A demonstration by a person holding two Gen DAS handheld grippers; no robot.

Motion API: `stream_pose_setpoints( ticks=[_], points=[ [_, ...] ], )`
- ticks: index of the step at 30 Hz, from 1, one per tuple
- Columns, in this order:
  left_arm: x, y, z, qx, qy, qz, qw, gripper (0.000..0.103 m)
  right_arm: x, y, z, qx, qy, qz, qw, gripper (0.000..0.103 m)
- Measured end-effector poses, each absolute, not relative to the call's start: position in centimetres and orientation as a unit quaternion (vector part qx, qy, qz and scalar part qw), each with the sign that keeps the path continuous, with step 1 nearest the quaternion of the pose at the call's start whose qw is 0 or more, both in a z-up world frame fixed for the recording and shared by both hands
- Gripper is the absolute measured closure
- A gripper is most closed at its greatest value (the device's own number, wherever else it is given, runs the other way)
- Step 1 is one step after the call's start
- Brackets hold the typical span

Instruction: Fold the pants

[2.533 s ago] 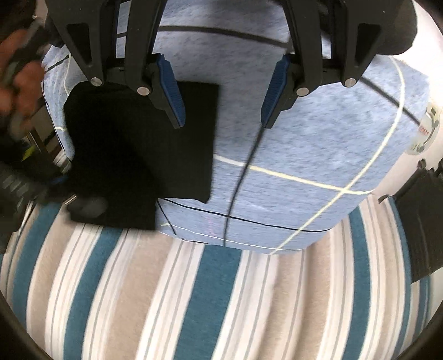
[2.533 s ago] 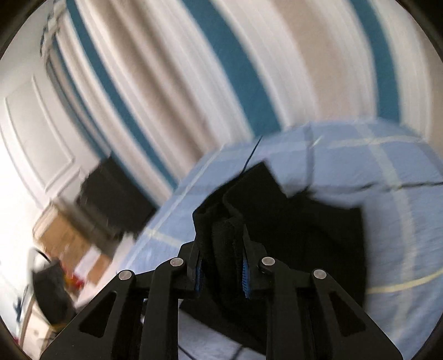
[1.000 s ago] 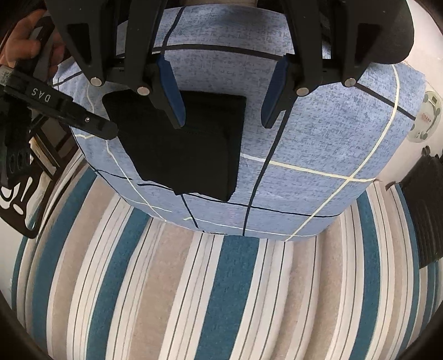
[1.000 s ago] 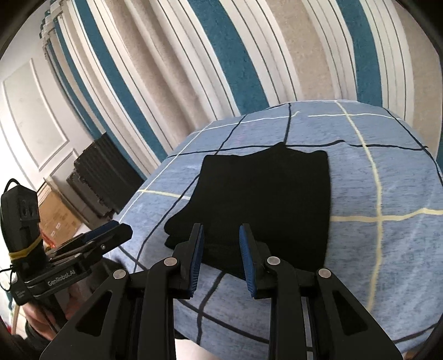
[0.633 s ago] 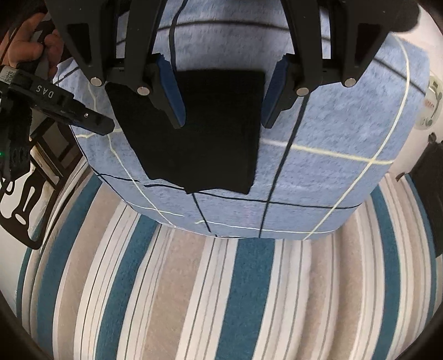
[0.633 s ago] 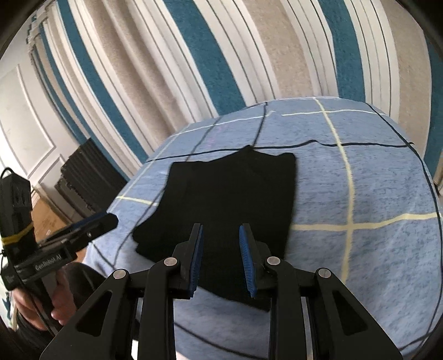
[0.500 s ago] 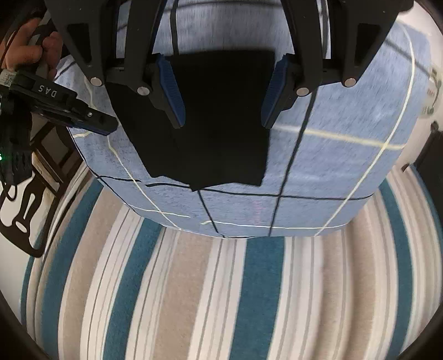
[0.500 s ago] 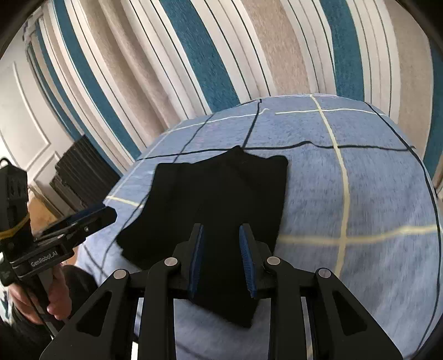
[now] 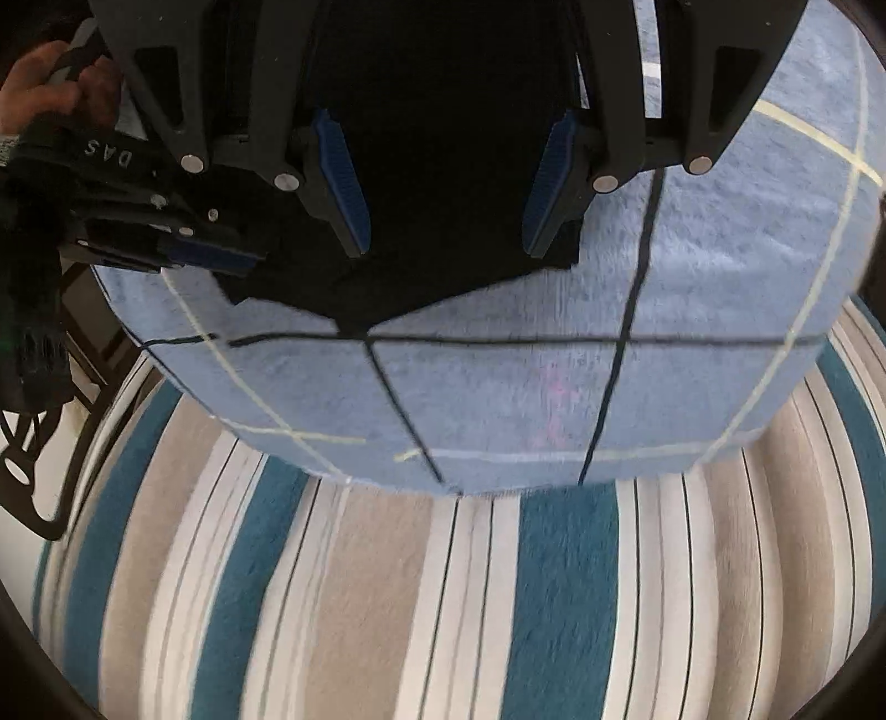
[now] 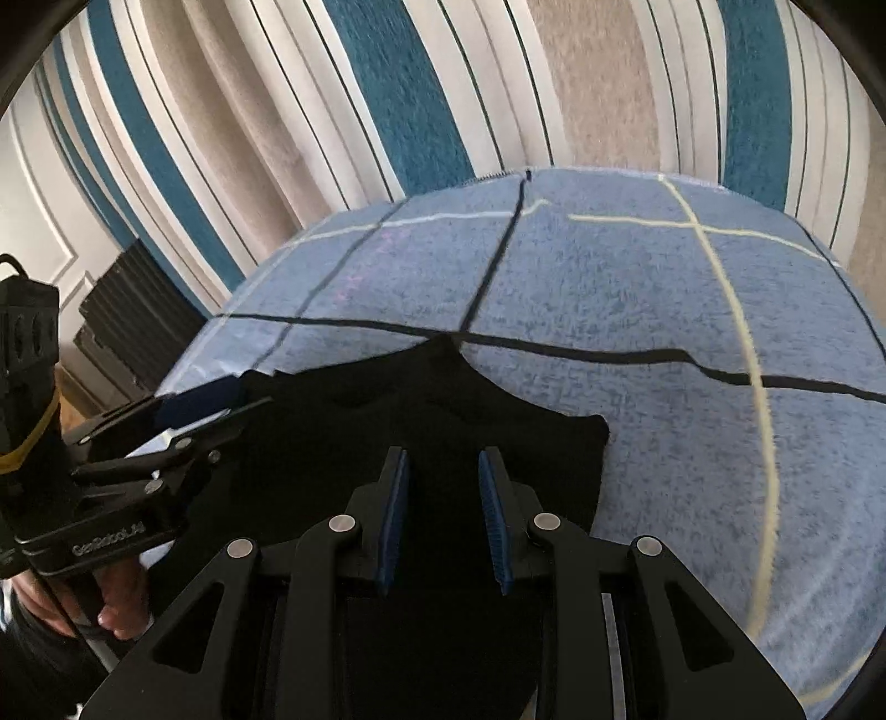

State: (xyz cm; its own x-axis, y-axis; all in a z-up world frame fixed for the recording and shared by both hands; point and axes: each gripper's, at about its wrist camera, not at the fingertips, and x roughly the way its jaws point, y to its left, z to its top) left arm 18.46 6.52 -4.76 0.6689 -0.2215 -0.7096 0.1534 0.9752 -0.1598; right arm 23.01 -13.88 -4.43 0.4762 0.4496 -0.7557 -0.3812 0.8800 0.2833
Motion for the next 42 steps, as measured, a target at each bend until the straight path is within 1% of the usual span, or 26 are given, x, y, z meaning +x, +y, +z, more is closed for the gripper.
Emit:
stream_pose_setpoints(
  ticks=[1, 3, 8, 10, 12, 18, 21, 22, 23, 27, 30, 35, 42],
  points=[
    [18.5, 6.7, -5.3, -0.044, 0.4, -0.103, 0.91, 0.043, 23.2, -14.1, -4.7, 0.039, 0.453, 0.237, 0.859, 0.084],
    [18.5, 7.0, -5.7, -0.046, 0.401, -0.104, 0.909, 0.042, 23.6, -14.7, -5.0, 0.046, 0.452, 0.228, 0.861, 0.09],
    [18.7, 7.9, -6.1, -0.07, 0.406, -0.108, 0.905, 0.039, 23.4, -15.1, -5.0, 0.05, 0.446, 0.232, 0.863, 0.09],
    [18.6, 7.9, -6.0, -0.069, 0.4, -0.105, 0.908, 0.039, 22.6, -15.1, -4.5, 0.048, 0.439, 0.229, 0.867, 0.088],
    [17.8, 7.9, -5.6, -0.067, 0.388, -0.094, 0.914, 0.039, 21.2, -15.5, -3.8, 0.051, 0.433, 0.229, 0.871, 0.088],
    [12.7, 6.6, -4.0, -0.03, 0.359, -0.086, 0.929, 0.039, 15.3, -15.9, -1.8, 0.035, 0.405, 0.239, 0.882, 0.082],
    [9.3, 5.7, -3.4, -0.024, 0.344, -0.096, 0.934, 0.039, 12.3, -15.7, -1.4, 0.037, 0.394, 0.243, 0.886, 0.071],
    [8.3, 5.5, -3.3, -0.026, 0.342, -0.101, 0.934, 0.039, 11.2, -15.6, -1.5, 0.037, 0.39, 0.241, 0.888, 0.064],
    [7.3, 5.4, -3.3, -0.028, 0.341, -0.107, 0.934, 0.039, 10.5, -15.4, -1.6, 0.037, 0.389, 0.24, 0.889, 0.059],
    [5.3, 4.5, -4.7, -0.029, 0.355, -0.115, 0.927, 0.039, 8.4, -14.5, -2.9, 0.03, 0.397, 0.24, 0.885, 0.059],
    [4.8, 3.9, -5.5, -0.005, 0.356, -0.102, 0.929, 0.039, 8.2, -14.0, -3.9, 0.001, 0.403, 0.22, 0.888, 0.059],
    [4.1, 4.1, -5.0, -0.006, 0.355, -0.091, 0.93, 0.039, 7.9, -13.9, -3.7, -0.013, 0.402, 0.21, 0.891, 0.059],
    [2.6, 5.4, -3.7, -0.021, 0.363, -0.073, 0.929, 0.039, 6.3, -15.4, -2.2, 0.021, 0.392, 0.217, 0.894, 0.059]
  ],
)
